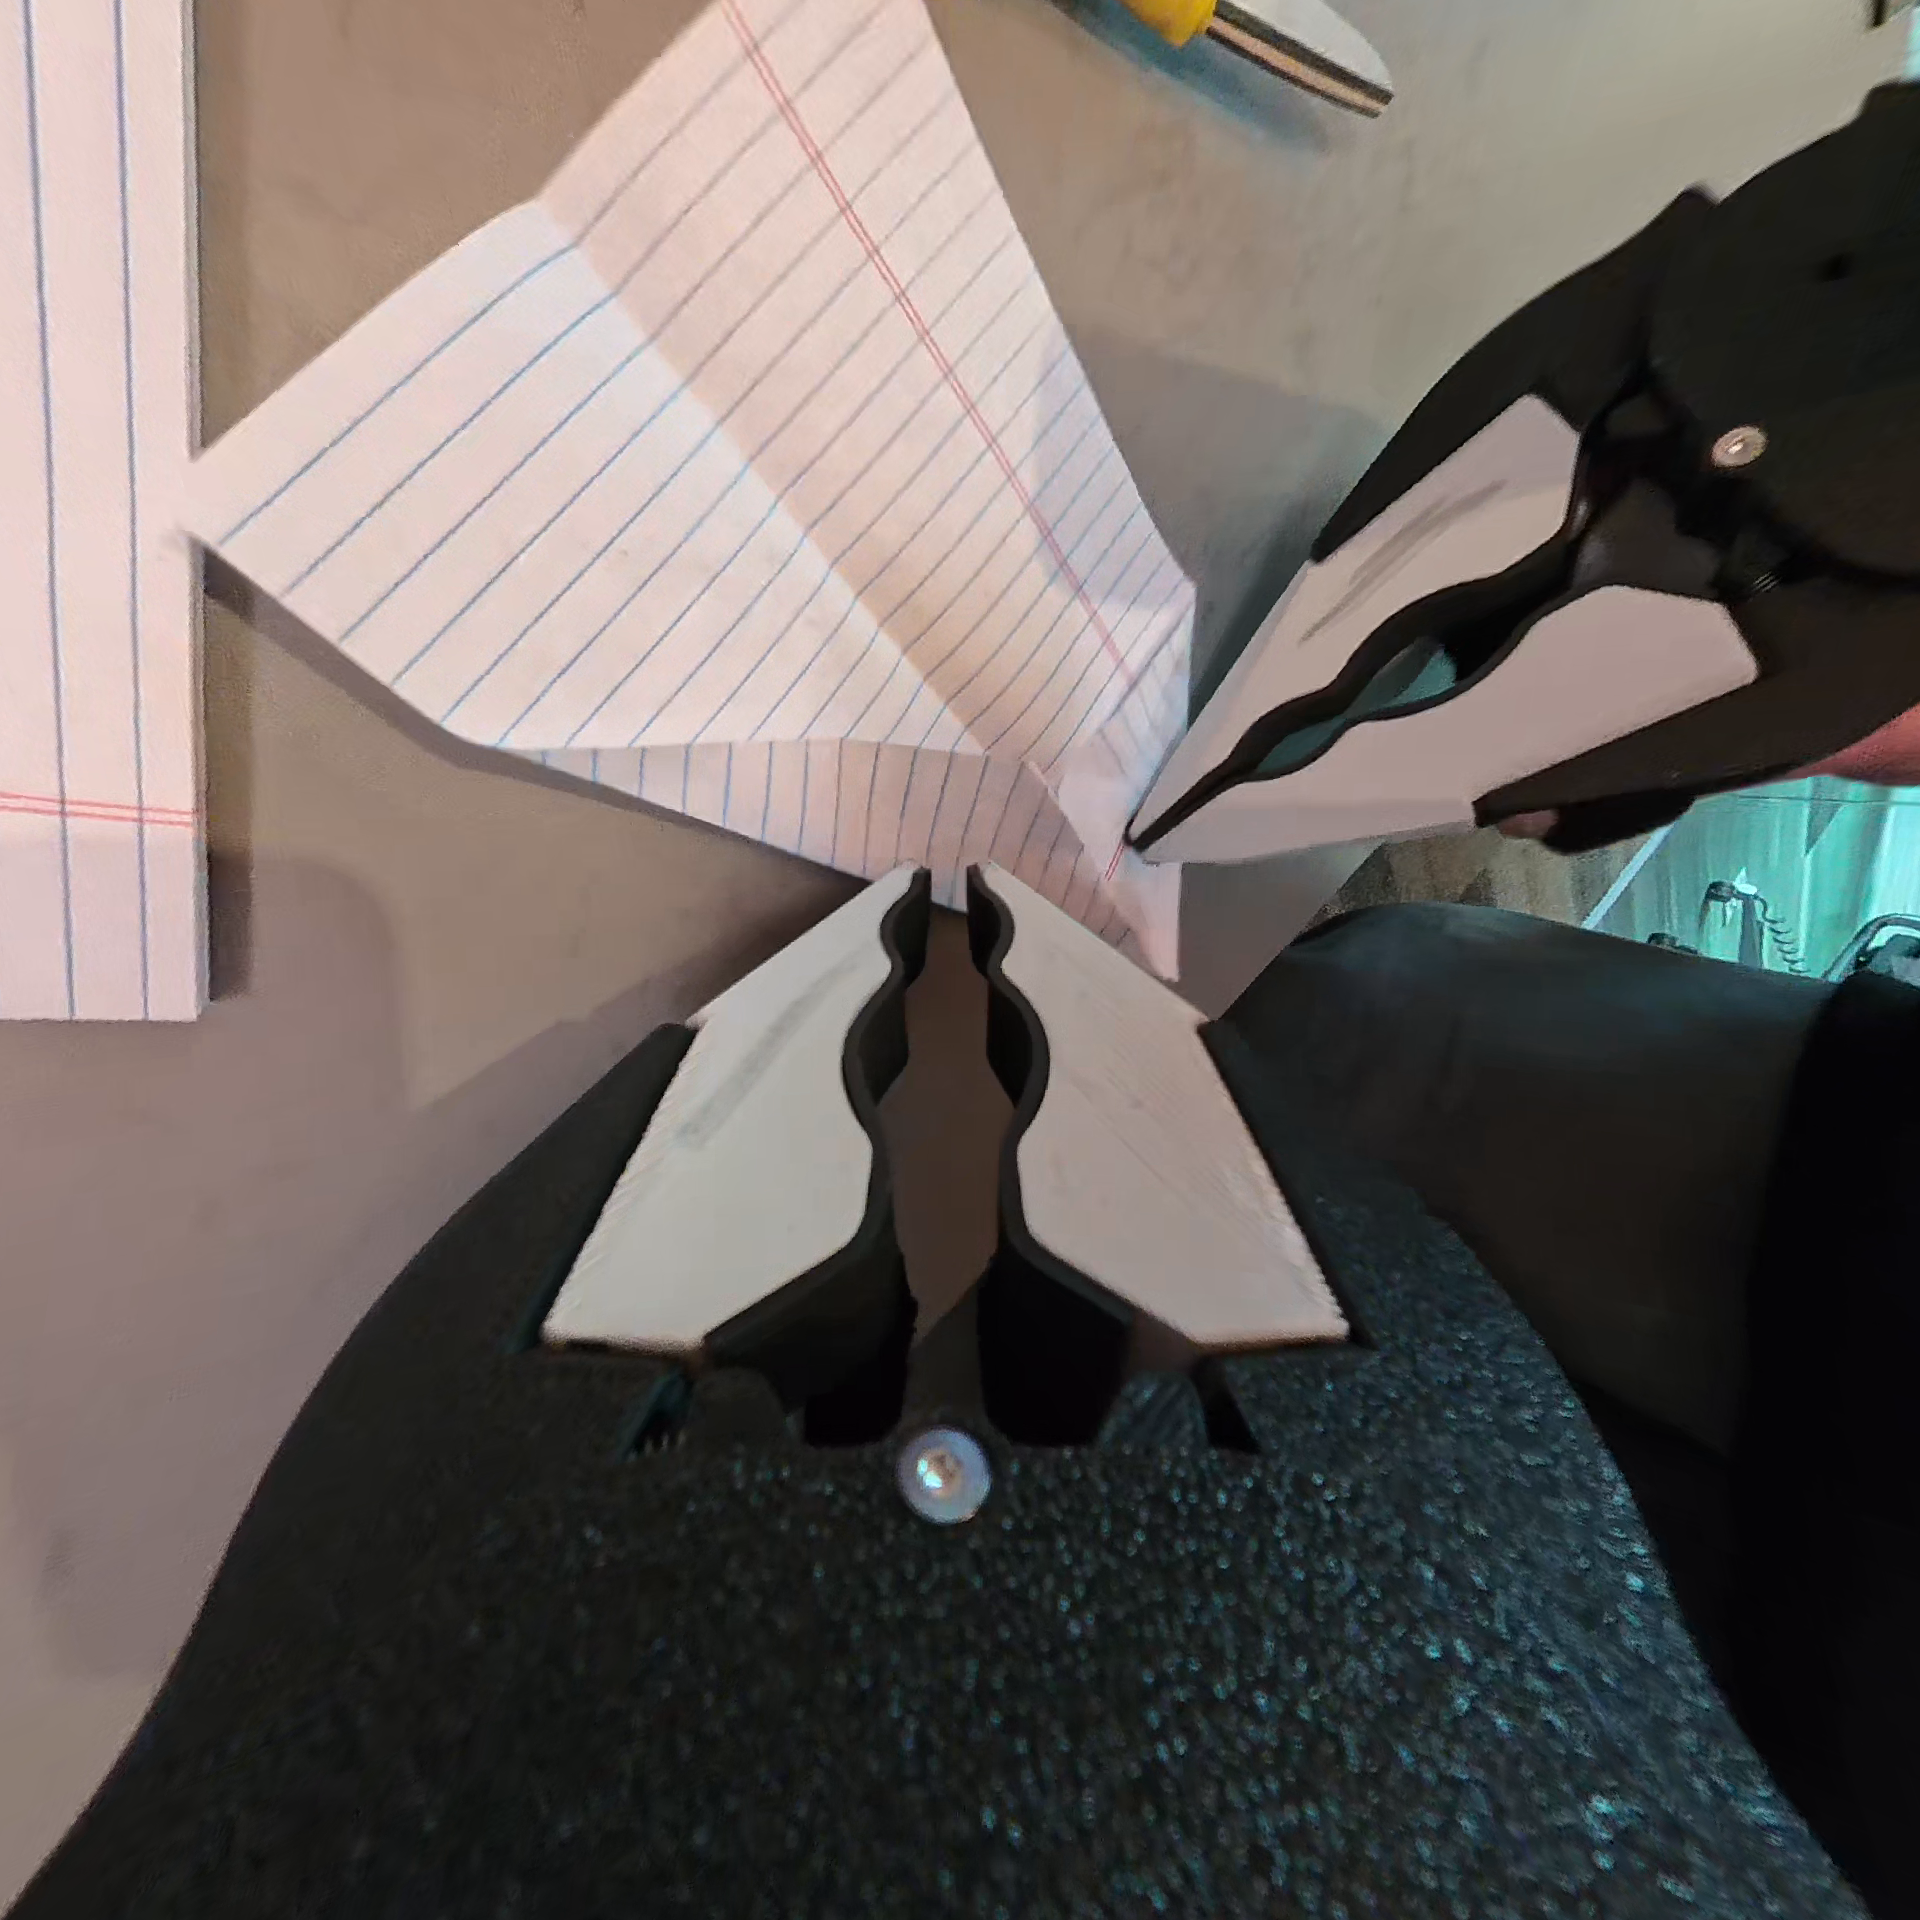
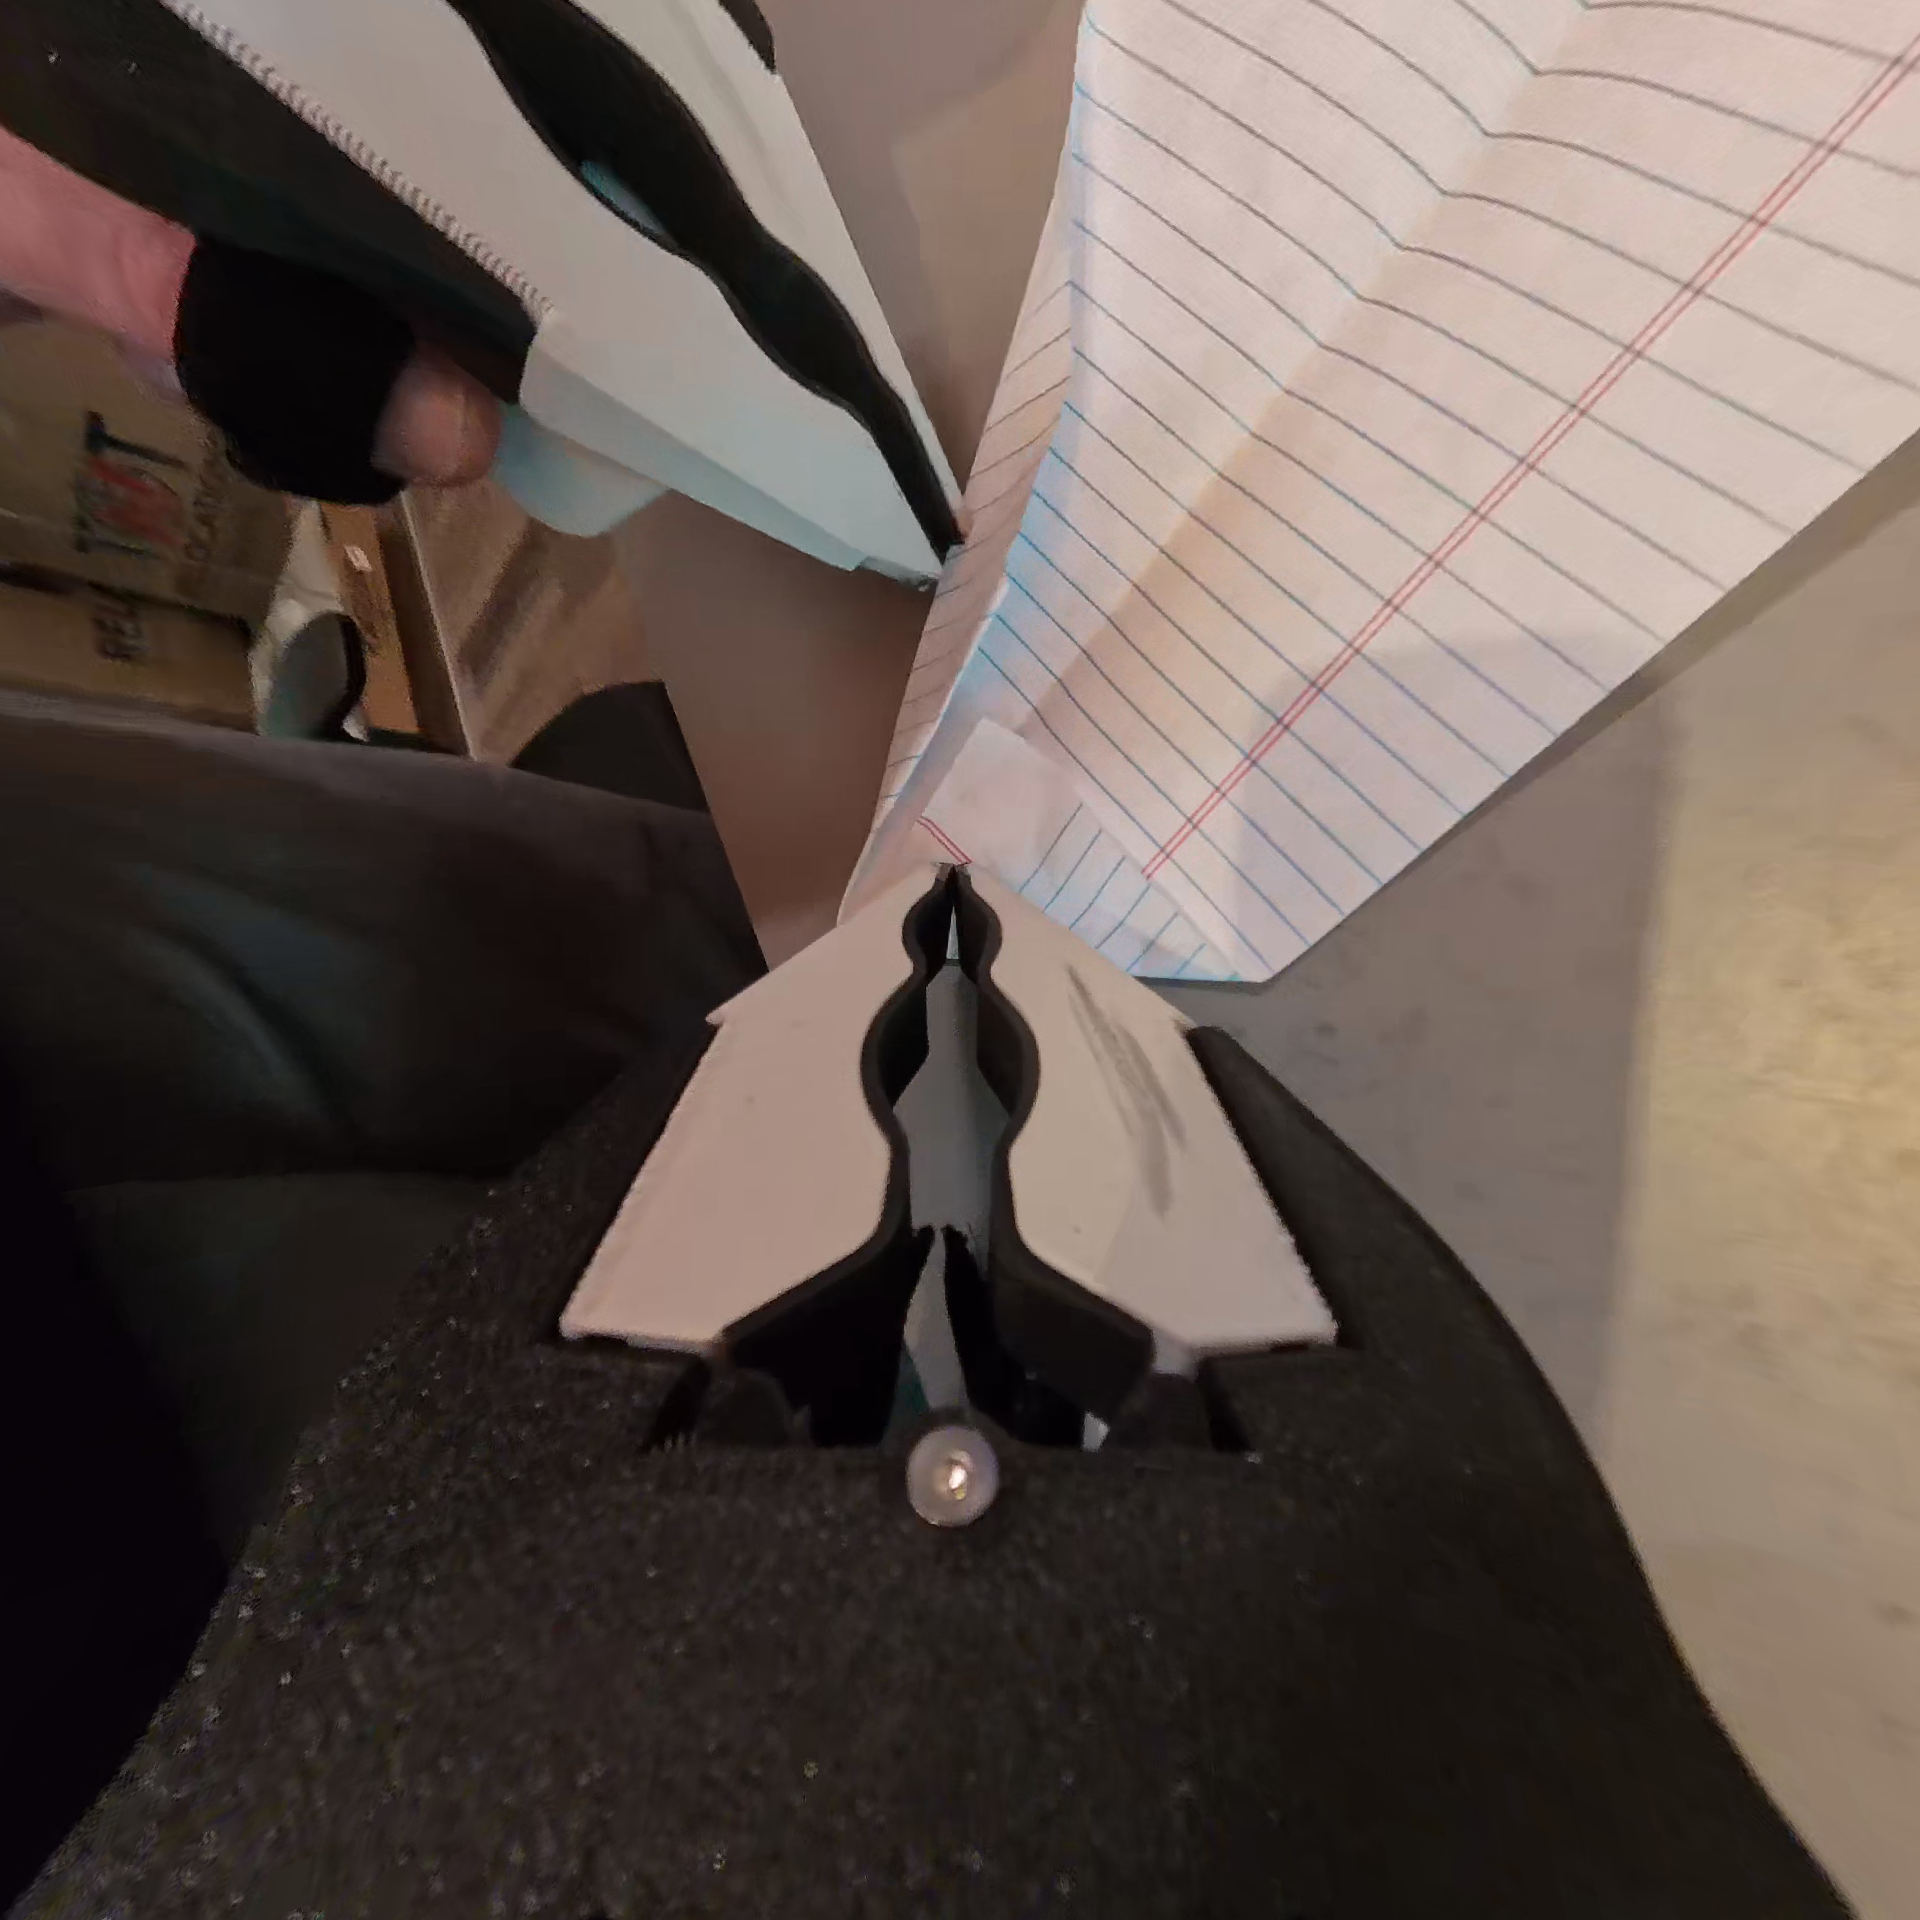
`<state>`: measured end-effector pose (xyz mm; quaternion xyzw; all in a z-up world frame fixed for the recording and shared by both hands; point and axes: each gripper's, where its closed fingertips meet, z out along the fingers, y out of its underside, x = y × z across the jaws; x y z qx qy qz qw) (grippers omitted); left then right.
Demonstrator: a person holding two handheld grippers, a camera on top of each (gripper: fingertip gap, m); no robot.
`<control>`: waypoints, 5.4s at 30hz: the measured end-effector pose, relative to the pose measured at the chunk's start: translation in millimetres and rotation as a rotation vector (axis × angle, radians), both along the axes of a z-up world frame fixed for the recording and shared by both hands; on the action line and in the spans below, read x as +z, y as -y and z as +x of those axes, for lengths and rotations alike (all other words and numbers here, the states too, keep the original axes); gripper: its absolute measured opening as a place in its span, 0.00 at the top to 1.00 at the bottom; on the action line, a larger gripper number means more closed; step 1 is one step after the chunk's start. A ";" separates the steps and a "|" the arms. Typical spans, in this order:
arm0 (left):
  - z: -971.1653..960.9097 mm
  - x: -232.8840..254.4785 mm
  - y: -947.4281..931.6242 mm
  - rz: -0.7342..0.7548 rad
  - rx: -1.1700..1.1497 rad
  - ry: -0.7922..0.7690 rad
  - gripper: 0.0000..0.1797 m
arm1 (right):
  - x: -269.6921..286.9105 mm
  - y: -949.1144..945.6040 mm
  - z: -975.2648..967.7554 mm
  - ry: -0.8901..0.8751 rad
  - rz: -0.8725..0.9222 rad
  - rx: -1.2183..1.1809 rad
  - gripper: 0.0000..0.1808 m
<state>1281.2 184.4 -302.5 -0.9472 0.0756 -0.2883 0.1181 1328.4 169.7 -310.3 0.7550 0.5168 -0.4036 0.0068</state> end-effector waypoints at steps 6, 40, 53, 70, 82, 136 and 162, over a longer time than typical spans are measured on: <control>-0.6 -7.9 -4.6 0.016 -0.039 -0.057 0.99 | 0.5 18.5 -5.4 0.010 -0.088 -0.078 1.00; 25.0 -10.0 23.5 0.175 -0.348 -0.192 1.00 | 7.8 16.7 7.0 -0.090 0.363 0.286 0.84; 37.8 -10.2 27.5 0.204 -0.462 -0.198 1.00 | -2.4 43.5 22.6 -0.104 0.765 0.504 0.91; 37.6 -10.3 35.7 0.226 -0.469 -0.198 1.00 | -1.2 45.8 23.3 -0.101 0.768 0.484 0.85; 47.8 -10.5 37.2 0.237 -0.514 -0.189 1.00 | -1.4 49.7 26.4 -0.116 0.819 0.491 0.97; 51.3 -10.9 28.7 0.265 -0.527 -0.198 1.00 | 2.0 45.1 27.1 -0.138 0.756 0.544 0.62; 51.2 -11.5 28.9 0.261 -0.530 -0.208 1.00 | -6.6 43.6 22.6 -0.095 1.071 0.584 0.82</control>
